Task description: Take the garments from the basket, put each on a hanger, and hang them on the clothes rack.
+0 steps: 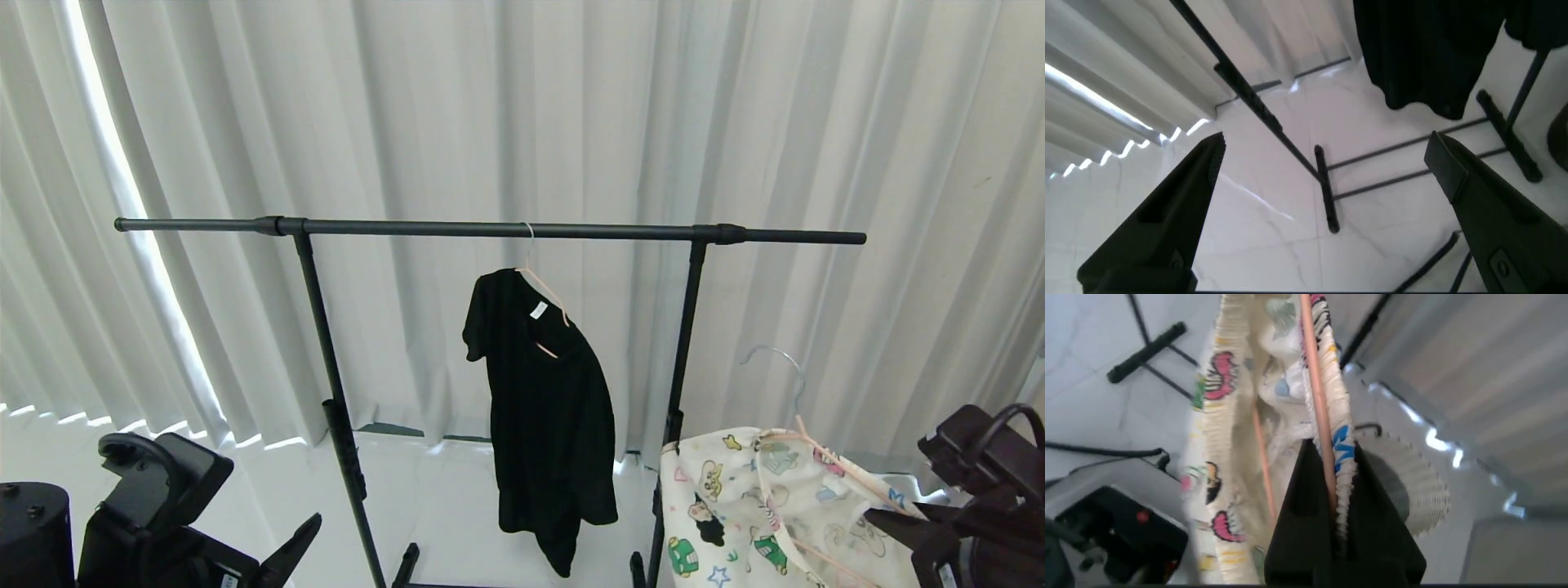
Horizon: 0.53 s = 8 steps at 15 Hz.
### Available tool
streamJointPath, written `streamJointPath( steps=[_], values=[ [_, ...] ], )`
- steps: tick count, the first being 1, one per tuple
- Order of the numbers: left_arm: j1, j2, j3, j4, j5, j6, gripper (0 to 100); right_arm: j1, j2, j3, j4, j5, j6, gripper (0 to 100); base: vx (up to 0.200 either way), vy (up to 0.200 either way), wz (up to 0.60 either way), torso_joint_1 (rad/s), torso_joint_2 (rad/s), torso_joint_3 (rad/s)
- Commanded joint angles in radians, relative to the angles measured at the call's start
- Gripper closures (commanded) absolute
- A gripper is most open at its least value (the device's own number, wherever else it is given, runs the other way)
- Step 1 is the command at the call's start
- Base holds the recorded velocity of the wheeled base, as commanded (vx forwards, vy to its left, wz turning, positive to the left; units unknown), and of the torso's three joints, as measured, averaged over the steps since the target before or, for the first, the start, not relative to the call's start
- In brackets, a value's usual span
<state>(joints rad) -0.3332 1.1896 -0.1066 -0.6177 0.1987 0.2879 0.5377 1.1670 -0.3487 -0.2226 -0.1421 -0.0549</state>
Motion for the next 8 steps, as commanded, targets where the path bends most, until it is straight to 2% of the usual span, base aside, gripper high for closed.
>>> streamJointPath(
  steps=[1, 3, 5, 8],
  values=[
    [0.002, -0.007, -0.019, -0.001, 0.001, 0.002, 0, -0.012, 0.169, -0.098, -0.004, -0.076, 0.112, 100, 0.000, 0.000, 0.00, 0.000, 0.00, 0.000],
    [0.002, -0.004, -0.027, -0.001, 0.001, 0.004, 0, -0.007, 0.270, -0.165, -0.080, -0.128, 0.188, 100, 0.000, 0.000, 0.00, 0.000, 0.00, 0.000],
    [0.000, -0.004, -0.027, -0.001, 0.002, 0.004, 0, -0.005, 0.307, -0.167, -0.195, -0.120, 0.179, 100, 0.000, 0.000, 0.00, 0.000, 0.00, 0.000],
    [0.002, -0.002, -0.027, -0.001, 0.001, 0.004, 0, -0.004, 0.312, -0.168, -0.262, -0.057, 0.127, 100, 0.000, 0.000, 0.00, 0.000, 0.00, 0.000]
  ],
)
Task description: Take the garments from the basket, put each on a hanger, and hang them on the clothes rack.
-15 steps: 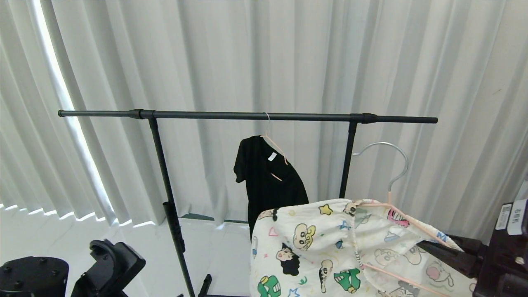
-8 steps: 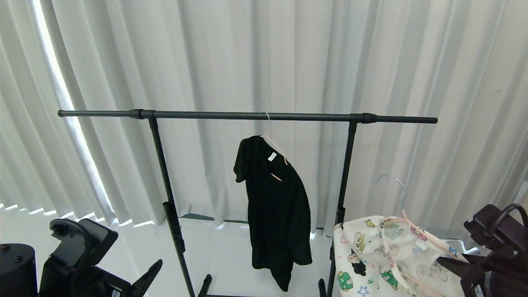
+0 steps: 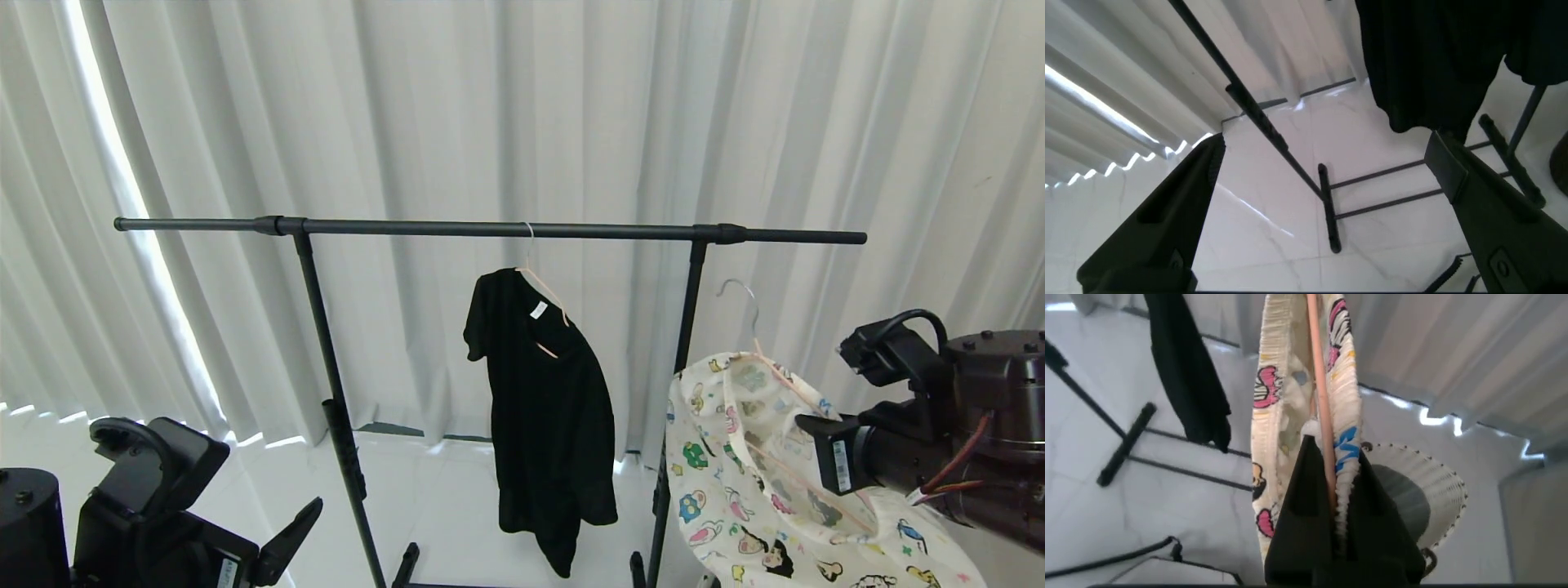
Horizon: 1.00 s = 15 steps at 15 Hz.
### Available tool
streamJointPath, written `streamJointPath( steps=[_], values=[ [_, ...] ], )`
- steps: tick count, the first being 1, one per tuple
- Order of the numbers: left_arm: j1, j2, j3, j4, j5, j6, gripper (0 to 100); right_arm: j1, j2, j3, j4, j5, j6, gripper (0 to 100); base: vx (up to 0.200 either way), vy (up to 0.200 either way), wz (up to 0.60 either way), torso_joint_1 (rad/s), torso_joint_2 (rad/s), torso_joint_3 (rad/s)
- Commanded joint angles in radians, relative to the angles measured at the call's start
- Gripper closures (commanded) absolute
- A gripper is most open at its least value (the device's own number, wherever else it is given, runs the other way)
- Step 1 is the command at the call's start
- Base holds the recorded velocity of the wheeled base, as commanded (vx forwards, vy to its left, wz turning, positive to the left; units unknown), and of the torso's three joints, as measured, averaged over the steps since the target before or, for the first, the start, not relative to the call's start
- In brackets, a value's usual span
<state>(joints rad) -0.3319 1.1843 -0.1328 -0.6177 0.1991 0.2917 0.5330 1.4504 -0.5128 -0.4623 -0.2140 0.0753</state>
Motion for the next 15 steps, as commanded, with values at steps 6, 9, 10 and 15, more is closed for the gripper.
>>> streamJointPath(
  steps=[6, 9, 10, 15],
  values=[
    [0.005, 0.003, -0.031, -0.001, 0.022, 0.001, 0, 0.001, -0.002, -0.003, -0.088, 0.035, -0.057, 100, 0.000, 0.000, 0.00, 0.000, 0.00, 0.000],
    [0.044, 0.006, -0.050, -0.001, 0.057, 0.000, 0, 0.001, -0.039, 0.005, -0.087, 0.039, -0.057, 100, 0.000, 0.000, 0.00, 0.000, 0.00, 0.000],
    [0.076, 0.008, -0.051, -0.001, 0.057, 0.000, 0, 0.001, -0.044, 0.005, -0.085, 0.039, -0.057, 100, 0.000, 0.000, 0.00, 0.000, 0.00, 0.000],
    [0.094, 0.002, -0.050, -0.001, 0.049, -0.005, 0, 0.005, -0.048, 0.003, -0.087, 0.085, -0.057, 100, 0.000, 0.000, 0.00, 0.000, 0.00, 0.000]
  ],
)
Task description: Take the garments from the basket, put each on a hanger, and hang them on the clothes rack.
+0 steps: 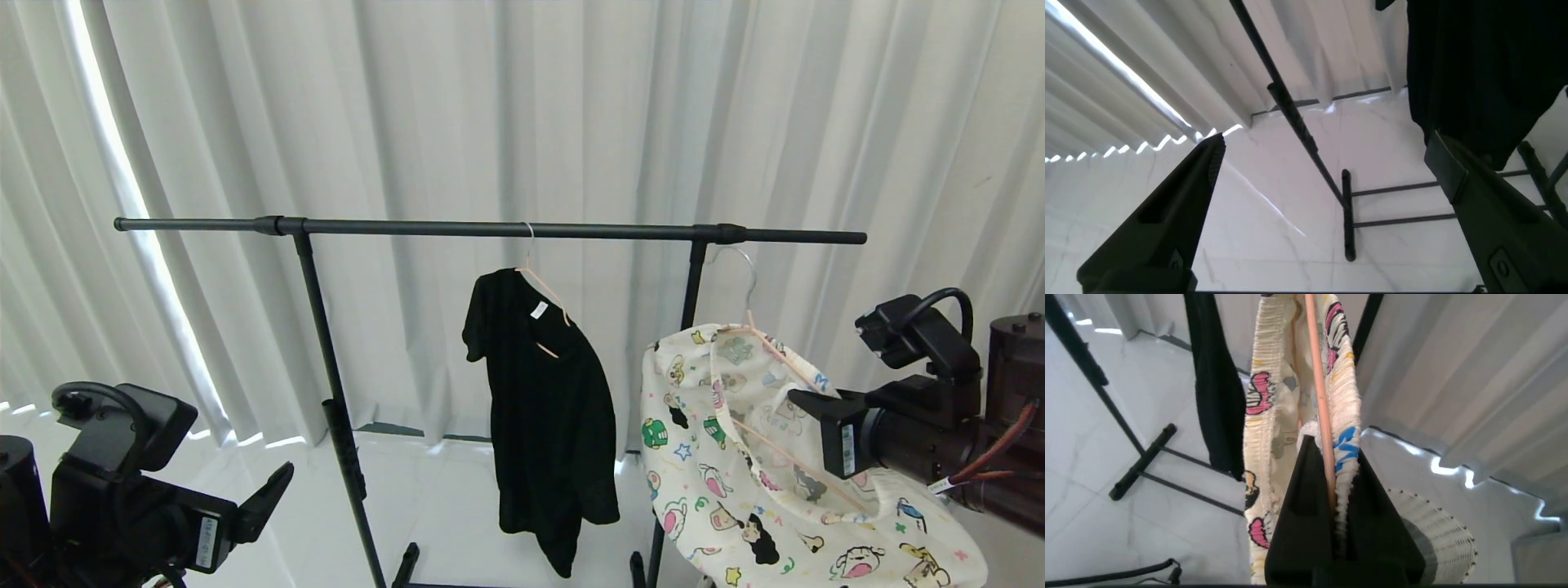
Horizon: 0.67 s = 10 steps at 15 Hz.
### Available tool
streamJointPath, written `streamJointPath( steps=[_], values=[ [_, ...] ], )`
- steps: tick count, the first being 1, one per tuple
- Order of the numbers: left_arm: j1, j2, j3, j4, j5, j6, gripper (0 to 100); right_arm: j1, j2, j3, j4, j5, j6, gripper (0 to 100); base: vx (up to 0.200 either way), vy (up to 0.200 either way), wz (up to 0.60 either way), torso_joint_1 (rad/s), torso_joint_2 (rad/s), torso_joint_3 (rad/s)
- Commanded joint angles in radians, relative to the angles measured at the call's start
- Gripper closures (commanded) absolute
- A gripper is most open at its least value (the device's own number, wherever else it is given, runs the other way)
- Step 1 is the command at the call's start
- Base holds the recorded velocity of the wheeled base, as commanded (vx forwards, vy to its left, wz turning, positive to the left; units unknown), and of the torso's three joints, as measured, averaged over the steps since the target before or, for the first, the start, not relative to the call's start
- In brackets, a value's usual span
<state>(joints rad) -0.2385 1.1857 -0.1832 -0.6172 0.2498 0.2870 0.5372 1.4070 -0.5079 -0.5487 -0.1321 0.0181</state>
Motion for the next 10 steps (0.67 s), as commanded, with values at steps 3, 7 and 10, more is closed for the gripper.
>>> streamJointPath(
  steps=[3, 7, 10],
  values=[
    [-0.001, 0.006, 0.005, 0.001, -0.003, 0.000, 0, 0.001, 0.001, -0.001, -0.004, 0.016, 0.000, 100, 0.200, 0.000, 0.00, 0.002, 0.00, 0.001],
    [-0.004, 0.002, 0.007, 0.001, -0.003, 0.000, 0, 0.001, 0.023, -0.006, -0.040, 0.016, 0.000, 100, 0.200, 0.000, 0.00, -0.004, 0.00, 0.002],
    [-0.004, -0.002, 0.007, -0.001, -0.003, 0.001, 0, 0.003, 0.023, -0.009, -0.048, 0.023, -0.001, 100, 0.200, 0.000, 0.00, 0.006, 0.01, 0.004]
  ],
)
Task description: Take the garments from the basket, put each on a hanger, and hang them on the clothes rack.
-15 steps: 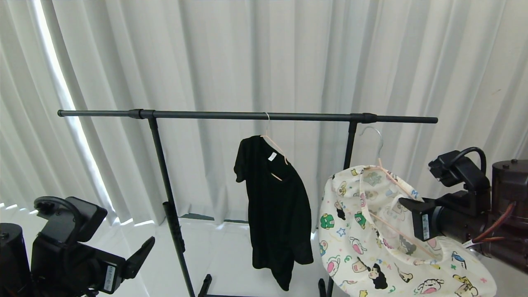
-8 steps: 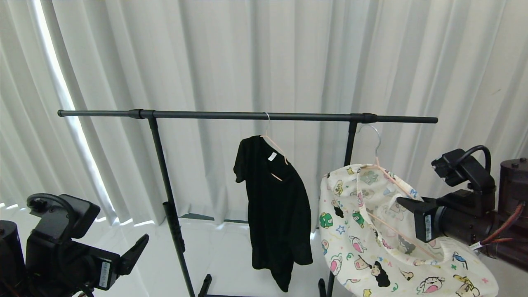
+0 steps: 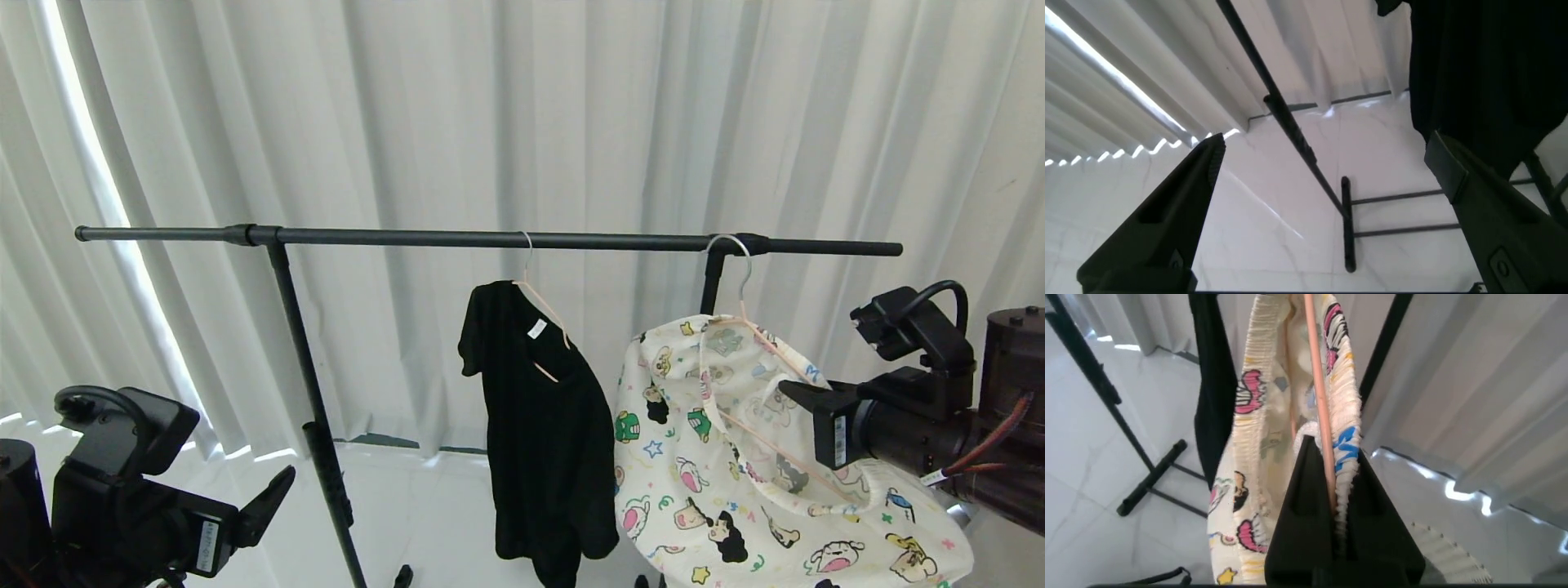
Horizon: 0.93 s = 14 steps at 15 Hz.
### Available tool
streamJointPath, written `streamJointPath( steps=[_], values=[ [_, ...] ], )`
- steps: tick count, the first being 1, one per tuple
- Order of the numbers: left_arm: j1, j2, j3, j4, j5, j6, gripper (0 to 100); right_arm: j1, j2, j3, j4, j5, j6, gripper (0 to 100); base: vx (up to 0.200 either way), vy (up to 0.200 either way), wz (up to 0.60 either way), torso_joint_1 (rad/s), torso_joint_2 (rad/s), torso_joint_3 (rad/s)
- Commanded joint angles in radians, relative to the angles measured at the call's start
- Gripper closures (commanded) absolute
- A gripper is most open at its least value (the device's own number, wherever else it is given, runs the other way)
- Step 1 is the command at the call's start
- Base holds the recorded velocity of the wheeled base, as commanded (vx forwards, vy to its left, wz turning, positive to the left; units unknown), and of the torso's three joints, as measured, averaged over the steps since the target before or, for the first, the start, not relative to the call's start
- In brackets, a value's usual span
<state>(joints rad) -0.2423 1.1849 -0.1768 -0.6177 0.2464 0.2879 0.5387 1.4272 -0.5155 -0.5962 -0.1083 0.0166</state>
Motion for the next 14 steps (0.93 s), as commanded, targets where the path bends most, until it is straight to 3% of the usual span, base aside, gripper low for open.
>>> streamJointPath(
  steps=[1, 6, 14],
  values=[
    [0.000, -0.001, 0.000, -0.001, 0.001, 0.001, 0, 0.001, -0.001, -0.001, -0.001, 0.007, -0.001, 100, 0.200, 0.000, 0.00, 0.002, 0.01, 0.007],
    [0.000, 0.002, 0.000, -0.001, 0.001, 0.002, 0, 0.001, 0.016, -0.043, -0.001, 0.036, -0.001, 100, 0.200, 0.000, 0.00, 0.002, 0.00, 0.004],
    [0.000, -0.001, 0.014, -0.001, 0.002, 0.028, 0, -0.003, 0.140, -0.103, -0.001, 0.062, 0.002, 100, 0.000, 0.000, 0.00, 0.000, 0.00, 0.000]
  ],
)
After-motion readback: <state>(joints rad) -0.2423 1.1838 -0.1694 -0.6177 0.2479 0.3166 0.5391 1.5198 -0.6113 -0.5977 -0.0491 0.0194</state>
